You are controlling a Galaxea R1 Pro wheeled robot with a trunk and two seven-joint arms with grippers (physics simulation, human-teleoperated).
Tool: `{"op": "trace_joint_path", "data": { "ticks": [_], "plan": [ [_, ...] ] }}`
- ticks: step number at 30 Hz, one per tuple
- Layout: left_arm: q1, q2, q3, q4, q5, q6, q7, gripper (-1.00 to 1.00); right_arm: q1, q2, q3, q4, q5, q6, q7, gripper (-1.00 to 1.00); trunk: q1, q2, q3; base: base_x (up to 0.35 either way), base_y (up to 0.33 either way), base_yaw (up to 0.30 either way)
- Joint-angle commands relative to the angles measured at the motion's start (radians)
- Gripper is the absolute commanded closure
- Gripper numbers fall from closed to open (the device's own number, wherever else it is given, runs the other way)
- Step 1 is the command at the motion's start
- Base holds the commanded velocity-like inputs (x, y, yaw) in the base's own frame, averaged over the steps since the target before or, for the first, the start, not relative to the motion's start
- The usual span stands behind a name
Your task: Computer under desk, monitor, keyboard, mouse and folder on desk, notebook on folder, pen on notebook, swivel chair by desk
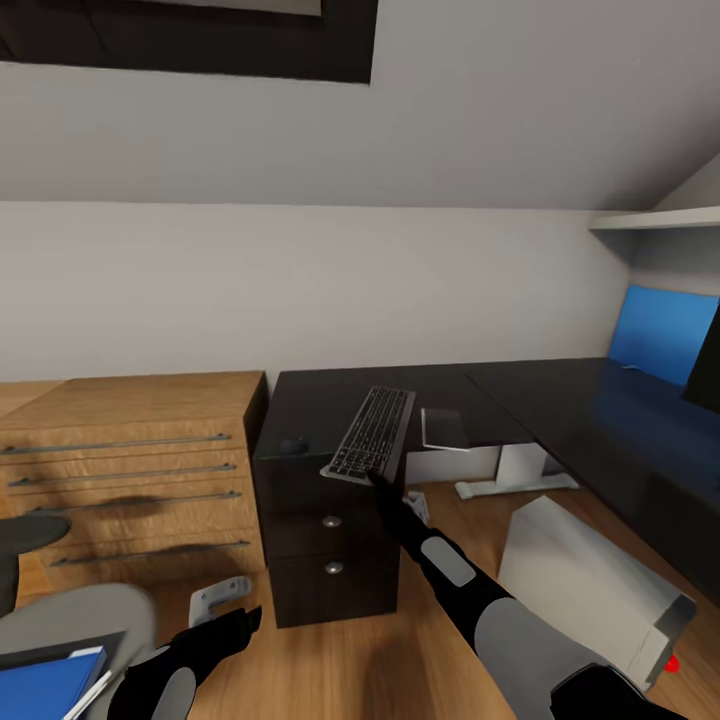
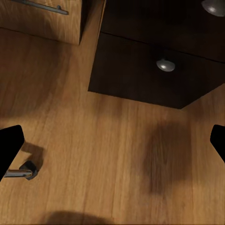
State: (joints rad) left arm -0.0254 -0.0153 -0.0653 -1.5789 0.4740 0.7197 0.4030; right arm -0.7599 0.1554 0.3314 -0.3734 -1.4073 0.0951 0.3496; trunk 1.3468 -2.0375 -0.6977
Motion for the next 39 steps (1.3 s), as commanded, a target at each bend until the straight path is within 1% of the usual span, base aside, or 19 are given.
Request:
{"op": "trace_joint_path", "data": {
  "ticks": [1, 15, 22, 39],
  "plan": [
    [-0.001, 0.0, -0.001, -0.001, 0.01, 0.002, 0.01, -1.0, -0.001, -0.001, 0.005, 0.001, -0.01, 0.002, 0.003, -1.0, 0.0, 0.0, -0.001, 0.118, 0.0, 0.0],
    [-0.001, 0.0, -0.001, -0.001, 0.01, 0.003, 0.01, -1.0, -0.001, -0.001, 0.005, 0.001, -0.01, 0.002, 0.003, -1.0, 0.0, 0.0, -0.001, 0.031, 0.001, 0.0],
    [-0.001, 0.0, -0.002, -0.001, 0.01, 0.002, 0.01, -1.0, -0.001, -0.001, 0.005, 0.0, -0.01, 0.002, 0.005, -1.0, 0.0, 0.0, -0.001, 0.071, 0.059, 0.0],
    [-0.001, 0.0, -0.002, -0.001, 0.009, 0.003, 0.01, -1.0, -0.001, -0.001, 0.005, 0.0, -0.01, 0.002, 0.005, -1.0, 0.0, 0.0, -0.001, 0.004, 0.004, 0.0]
  ]
}}
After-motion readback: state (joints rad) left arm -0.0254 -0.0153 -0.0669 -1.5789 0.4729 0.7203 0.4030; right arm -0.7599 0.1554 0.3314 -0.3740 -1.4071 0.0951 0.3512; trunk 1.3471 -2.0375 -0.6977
